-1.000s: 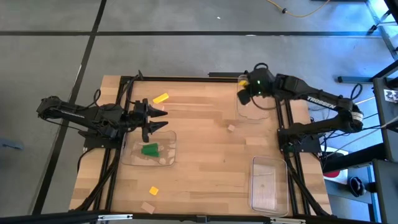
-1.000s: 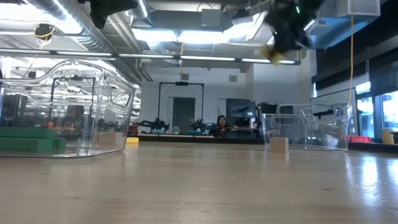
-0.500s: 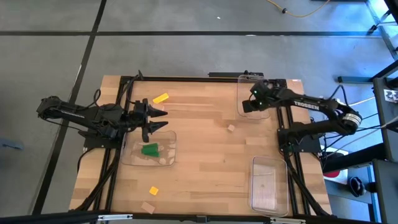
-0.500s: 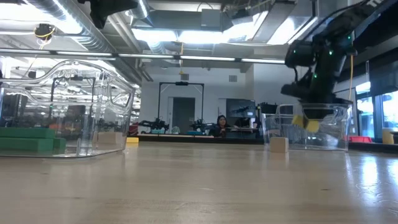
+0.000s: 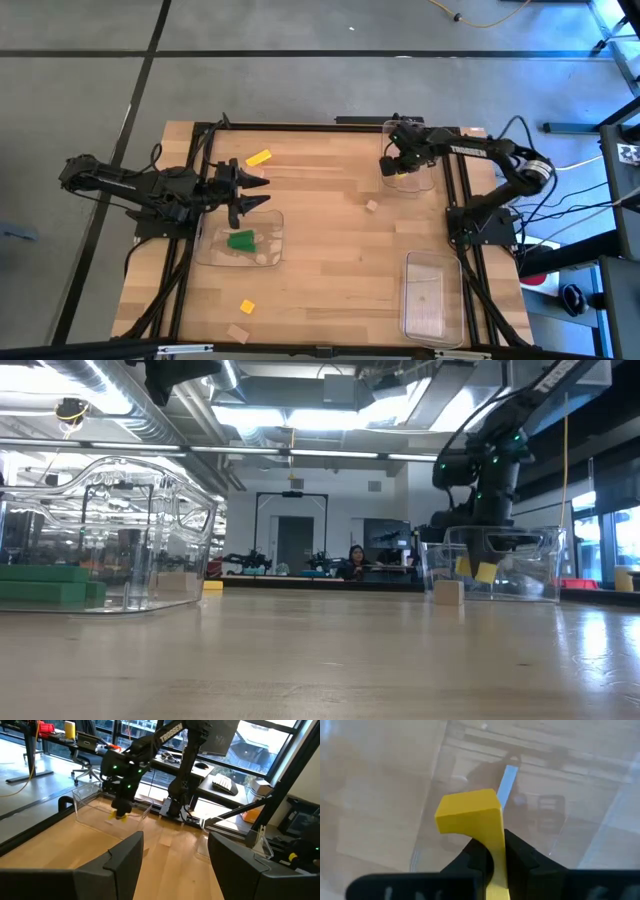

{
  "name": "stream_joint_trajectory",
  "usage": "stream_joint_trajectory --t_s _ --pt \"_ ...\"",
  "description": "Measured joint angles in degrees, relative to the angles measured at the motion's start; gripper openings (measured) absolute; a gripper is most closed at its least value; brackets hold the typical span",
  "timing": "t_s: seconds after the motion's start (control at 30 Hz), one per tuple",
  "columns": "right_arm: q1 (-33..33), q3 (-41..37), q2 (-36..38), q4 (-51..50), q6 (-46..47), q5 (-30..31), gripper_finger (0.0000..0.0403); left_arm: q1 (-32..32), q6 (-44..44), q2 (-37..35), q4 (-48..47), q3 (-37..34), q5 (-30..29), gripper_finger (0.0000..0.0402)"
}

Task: Sort & place blocks by color
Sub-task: Put the right yellow block into the top right transparent bin

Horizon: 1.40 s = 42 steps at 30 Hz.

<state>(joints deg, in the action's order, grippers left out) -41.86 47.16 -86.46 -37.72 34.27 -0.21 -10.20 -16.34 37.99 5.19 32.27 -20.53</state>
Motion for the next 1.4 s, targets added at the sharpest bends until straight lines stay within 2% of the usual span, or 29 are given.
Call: stream_joint_trajectory --t_s 0.37,0.67,1.4 --pt "-1.24 1.62 -4.88 -0.55 -0.13 0.10 0.0037 0.00 0.00 -0.01 -0.02 0.00 0.00 0.0214" --pt "-1.50 1.53 -5.00 -0.70 -0.25 0.16 0.0054 0.00 0.00 -0.01 -0.09 0.00 0.00 0.0214" --pt "-1.50 1.40 -5.06 -0.31 -1.70 1.21 0.0059 0.00 0.01 -0.01 -0.78 0.00 0.00 0.0214"
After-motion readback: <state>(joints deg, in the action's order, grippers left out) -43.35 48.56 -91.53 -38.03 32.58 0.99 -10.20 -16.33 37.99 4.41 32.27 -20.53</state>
